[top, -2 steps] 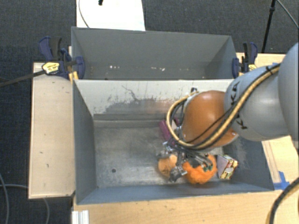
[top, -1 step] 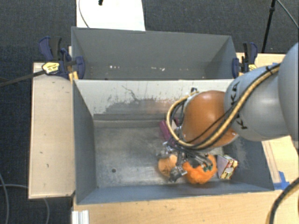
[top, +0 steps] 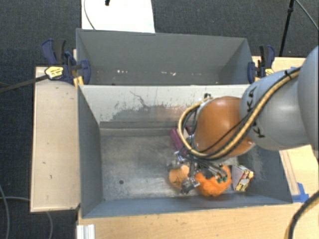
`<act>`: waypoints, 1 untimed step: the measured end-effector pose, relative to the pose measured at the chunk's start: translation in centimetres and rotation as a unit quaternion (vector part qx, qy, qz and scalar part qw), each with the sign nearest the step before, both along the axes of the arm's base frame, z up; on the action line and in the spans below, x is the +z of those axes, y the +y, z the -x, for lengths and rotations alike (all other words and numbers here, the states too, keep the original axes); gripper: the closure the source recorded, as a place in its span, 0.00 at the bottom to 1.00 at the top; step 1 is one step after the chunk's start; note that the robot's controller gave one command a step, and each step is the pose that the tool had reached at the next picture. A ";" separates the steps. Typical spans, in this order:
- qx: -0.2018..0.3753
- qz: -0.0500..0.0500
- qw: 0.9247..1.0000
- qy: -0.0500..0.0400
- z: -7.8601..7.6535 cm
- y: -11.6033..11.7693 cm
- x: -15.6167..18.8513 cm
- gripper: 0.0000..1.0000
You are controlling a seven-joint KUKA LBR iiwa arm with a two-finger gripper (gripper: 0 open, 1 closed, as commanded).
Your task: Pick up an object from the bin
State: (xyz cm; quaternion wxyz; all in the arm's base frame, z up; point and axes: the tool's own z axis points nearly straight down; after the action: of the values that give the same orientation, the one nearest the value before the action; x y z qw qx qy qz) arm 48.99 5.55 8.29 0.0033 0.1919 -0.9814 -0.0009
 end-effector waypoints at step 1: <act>-0.001 0.000 1.000 -0.004 0.0 0.0 0.8 1.00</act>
Offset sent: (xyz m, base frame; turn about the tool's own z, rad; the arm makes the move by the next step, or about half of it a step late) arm 0.0001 0.0000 0.0222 0.0000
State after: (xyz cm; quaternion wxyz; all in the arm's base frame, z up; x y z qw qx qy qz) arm 49.00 5.50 9.05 -0.0003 0.1913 -0.9815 -0.0005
